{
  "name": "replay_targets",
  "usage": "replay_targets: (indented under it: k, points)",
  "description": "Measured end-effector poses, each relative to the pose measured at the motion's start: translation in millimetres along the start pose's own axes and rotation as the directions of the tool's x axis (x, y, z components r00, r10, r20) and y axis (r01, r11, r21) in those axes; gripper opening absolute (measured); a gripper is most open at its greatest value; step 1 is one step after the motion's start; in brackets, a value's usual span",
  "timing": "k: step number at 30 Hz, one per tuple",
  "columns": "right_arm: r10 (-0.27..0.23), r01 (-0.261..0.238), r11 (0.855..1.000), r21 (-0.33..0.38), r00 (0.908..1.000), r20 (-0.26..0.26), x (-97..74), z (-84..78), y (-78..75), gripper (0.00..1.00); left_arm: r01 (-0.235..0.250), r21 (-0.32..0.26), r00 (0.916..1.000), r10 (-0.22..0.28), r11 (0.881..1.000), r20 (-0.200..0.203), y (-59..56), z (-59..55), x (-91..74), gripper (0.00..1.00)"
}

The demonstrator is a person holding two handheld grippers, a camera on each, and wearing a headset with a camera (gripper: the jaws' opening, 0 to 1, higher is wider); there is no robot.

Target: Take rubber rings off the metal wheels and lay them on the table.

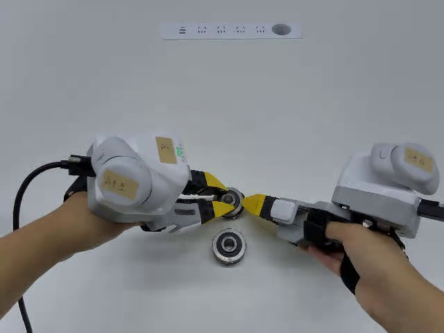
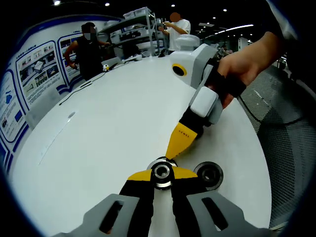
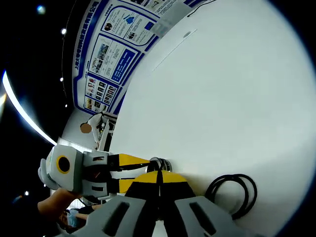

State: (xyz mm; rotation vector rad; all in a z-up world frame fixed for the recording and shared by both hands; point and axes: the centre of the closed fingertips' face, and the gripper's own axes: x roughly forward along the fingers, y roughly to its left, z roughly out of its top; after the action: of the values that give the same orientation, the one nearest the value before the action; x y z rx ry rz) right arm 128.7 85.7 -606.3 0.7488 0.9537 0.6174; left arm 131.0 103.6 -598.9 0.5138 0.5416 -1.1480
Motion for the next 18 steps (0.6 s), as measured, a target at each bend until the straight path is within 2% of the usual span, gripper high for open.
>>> replay_targets:
  k: [5, 18]
  points:
    - [0.007, -0.007, 1.0, 0.02, 0.9999, 0.009, 0.3, 0.2, 2.3, 0.0, 0.0, -0.002, 1.0, 0.0, 1.0, 0.001, -0.3, 0.3, -0.1, 0.12]
    - [0.019, -0.019, 1.0, -0.014, 0.9998, 0.0, 4.2, 0.4, 11.4, 0.0, -0.001, -0.003, 1.0, 0.001, 1.0, 0.002, -0.1, 0.4, -0.2, 0.12]
